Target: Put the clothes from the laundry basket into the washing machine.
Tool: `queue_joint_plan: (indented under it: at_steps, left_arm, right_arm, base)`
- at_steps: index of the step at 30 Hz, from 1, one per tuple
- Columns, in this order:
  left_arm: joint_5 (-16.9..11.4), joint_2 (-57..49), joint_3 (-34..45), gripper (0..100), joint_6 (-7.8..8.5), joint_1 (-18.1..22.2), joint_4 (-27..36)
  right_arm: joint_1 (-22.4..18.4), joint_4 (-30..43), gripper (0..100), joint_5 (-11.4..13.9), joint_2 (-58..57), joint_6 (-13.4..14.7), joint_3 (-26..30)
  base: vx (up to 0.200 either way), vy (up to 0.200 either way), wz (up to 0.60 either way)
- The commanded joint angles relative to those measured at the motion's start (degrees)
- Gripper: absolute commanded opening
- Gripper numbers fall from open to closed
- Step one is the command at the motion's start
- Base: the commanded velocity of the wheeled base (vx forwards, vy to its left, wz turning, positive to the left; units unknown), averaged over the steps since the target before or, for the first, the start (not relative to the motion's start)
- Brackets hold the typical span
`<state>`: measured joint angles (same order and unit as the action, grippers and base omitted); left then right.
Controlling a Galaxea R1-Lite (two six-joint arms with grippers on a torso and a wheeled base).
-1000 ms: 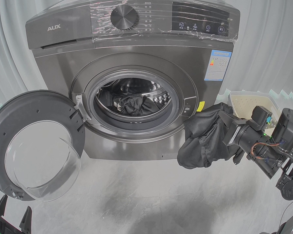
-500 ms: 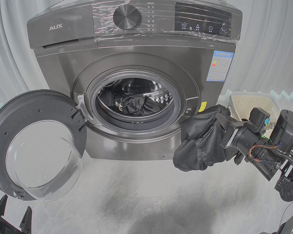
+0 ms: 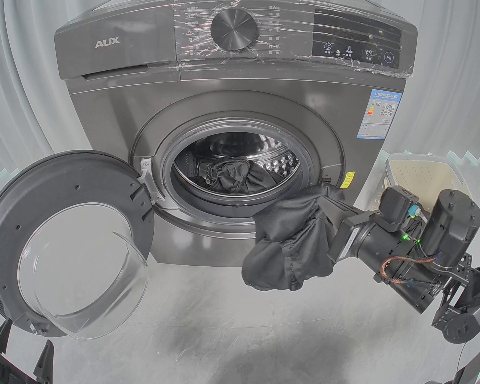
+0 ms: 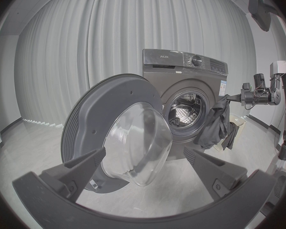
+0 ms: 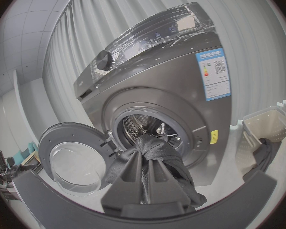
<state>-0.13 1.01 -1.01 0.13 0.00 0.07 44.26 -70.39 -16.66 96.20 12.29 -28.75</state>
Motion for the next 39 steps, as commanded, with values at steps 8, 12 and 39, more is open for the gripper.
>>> queue_joint_plan:
  at_steps: [8, 12, 39]
  left_arm:
    - [-0.6, -1.0, 0.9, 100, -0.31, 0.0, -0.4]
    - [-3.3, 0.0, -8.3, 100, -2.24, 0.2, -7.0]
    - [-26.1, 53.0, -10.4, 100, -1.72, -14.9, -26.4]
  right_arm:
    - [1.2, -3.7, 0, -1.4, 5.7, 0.1, -5.2]
    - [1.4, -4.8, 0, -1.4, 6.4, 0.0, -6.2]
    - [3.2, -7.4, 0, 0.7, 11.5, -0.2, -13.7]
  base:
    - [0.0, 0.0, 0.0]
    - [0.0, 0.0, 0.0]
    - [0.0, 0.0, 0.0]
